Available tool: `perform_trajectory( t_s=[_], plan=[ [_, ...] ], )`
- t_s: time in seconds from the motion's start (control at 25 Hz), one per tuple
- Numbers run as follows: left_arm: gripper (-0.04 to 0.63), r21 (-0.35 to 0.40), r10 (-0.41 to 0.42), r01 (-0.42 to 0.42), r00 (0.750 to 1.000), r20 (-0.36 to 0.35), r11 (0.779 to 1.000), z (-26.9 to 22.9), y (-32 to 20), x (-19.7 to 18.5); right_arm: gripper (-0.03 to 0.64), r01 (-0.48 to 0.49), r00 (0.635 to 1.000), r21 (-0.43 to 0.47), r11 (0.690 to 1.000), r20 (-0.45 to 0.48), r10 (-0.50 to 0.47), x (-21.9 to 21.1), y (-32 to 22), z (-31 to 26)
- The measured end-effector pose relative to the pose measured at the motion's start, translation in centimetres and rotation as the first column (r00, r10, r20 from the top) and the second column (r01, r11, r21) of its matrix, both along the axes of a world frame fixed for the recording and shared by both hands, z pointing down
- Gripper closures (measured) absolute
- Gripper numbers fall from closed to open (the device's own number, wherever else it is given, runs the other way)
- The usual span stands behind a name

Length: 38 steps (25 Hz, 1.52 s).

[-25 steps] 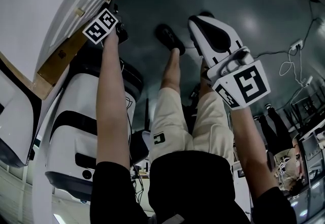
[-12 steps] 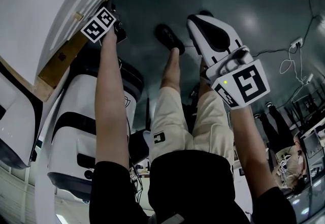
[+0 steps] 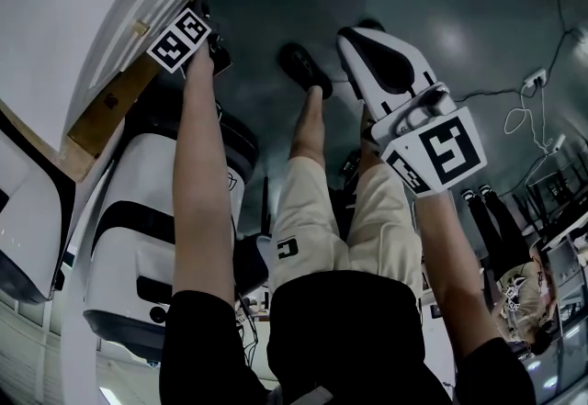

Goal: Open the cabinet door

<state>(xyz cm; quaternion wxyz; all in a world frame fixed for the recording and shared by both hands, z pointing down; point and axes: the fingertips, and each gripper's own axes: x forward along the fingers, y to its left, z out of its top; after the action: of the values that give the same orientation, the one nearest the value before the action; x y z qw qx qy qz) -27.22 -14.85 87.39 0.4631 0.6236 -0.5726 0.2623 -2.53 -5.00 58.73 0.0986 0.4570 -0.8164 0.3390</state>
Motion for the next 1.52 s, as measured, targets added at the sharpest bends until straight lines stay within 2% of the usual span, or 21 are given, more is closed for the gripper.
perform_trajectory(
  t_s=[0.36,0.84,1.2,1.52],
  plan=[
    [0.511,-0.009,0.002,-0.002,1.000,-0.010,1.000,0.0,2.0,0.4,0.598,0.032,0.999,-0.002,0.999,0.017,-0.032,-1.4,0.5,0.4],
    [0.511,-0.039,0.012,-0.013,0.999,-0.031,0.999,0.1,7.1,1.6,0.598,0.150,0.988,0.010,0.989,0.024,-0.151,-3.9,1.0,-0.2],
    [0.511,-0.062,-0.022,0.021,1.000,-0.018,0.998,0.0,11.2,2.9,0.598,0.209,0.977,0.004,0.978,0.033,-0.209,-4.0,2.1,-0.1],
    [0.511,-0.083,-0.019,0.017,1.000,-0.021,0.996,0.3,14.9,4.1,0.598,0.260,0.965,-0.001,0.966,0.038,-0.260,-4.1,3.3,0.4]
  ],
)
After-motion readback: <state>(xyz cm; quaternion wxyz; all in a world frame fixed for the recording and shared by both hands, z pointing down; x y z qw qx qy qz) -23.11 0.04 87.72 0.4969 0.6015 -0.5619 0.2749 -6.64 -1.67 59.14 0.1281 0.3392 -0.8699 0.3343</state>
